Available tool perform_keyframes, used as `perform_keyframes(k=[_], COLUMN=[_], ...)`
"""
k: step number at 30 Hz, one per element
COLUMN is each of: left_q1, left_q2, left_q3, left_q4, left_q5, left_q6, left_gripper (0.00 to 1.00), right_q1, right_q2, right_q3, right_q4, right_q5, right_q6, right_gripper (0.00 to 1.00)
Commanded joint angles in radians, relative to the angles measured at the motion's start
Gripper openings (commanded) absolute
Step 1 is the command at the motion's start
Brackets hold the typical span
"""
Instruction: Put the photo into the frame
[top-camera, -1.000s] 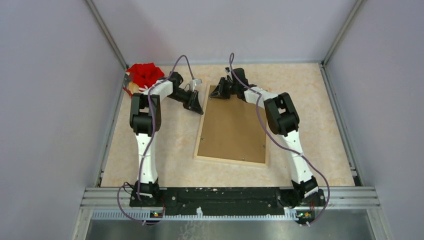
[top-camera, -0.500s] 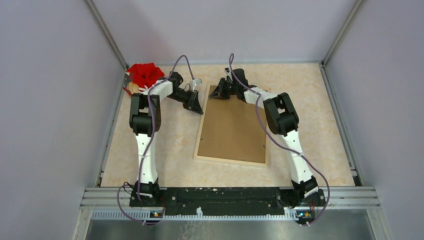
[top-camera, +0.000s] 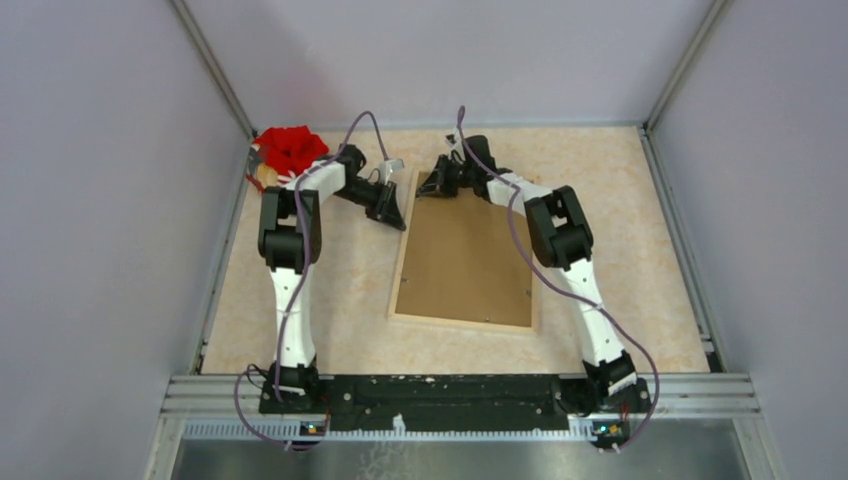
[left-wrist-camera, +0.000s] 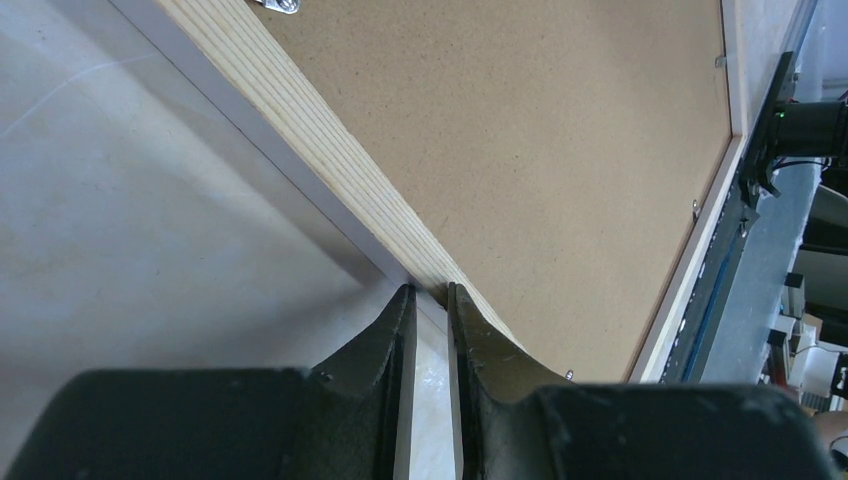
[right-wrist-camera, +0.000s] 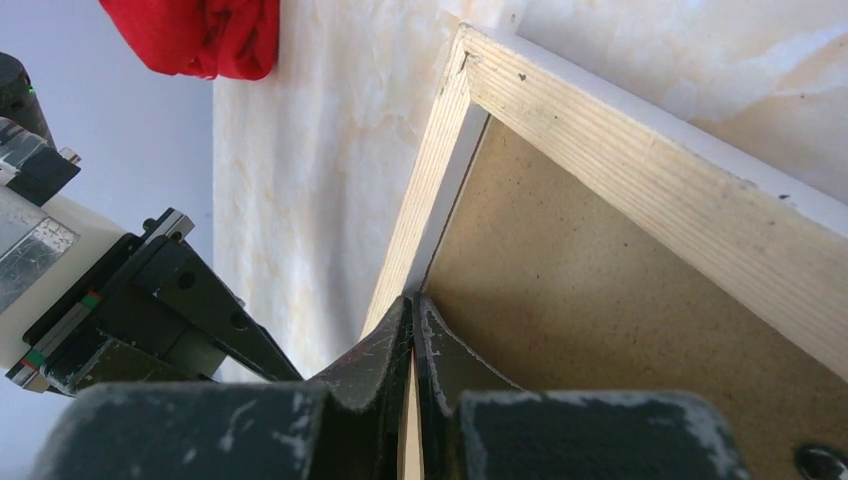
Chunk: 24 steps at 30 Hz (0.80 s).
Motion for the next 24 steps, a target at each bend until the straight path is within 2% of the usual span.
perform_keyframes(k=[1,16,24], left_q1=[-0.017,-0.017,-0.017], left_q2=[-0.022,-0.019,-0.048], left_q3=[-0.027,-0.030,-0.032], left_q4=[-0.018,-0.007,-0.039], left_q5=[-0.058,-0.072,-0.069], left_q6=[0.028,0.028,0.056], left_gripper=[0.22,0.21,0.22], right_q1=[0.018,0.025,0.041], right_q2=[0.044,0.042,-0.013], right_q3=[0.052,0.074,-0.004], right_q4=[-0.055,-0.167,-0.188], right_q5=[-0.042,-0.075,-0.140], right_q6=[-0.039,-0.128,-0.179], right_gripper=[0.04,0.02,0.00])
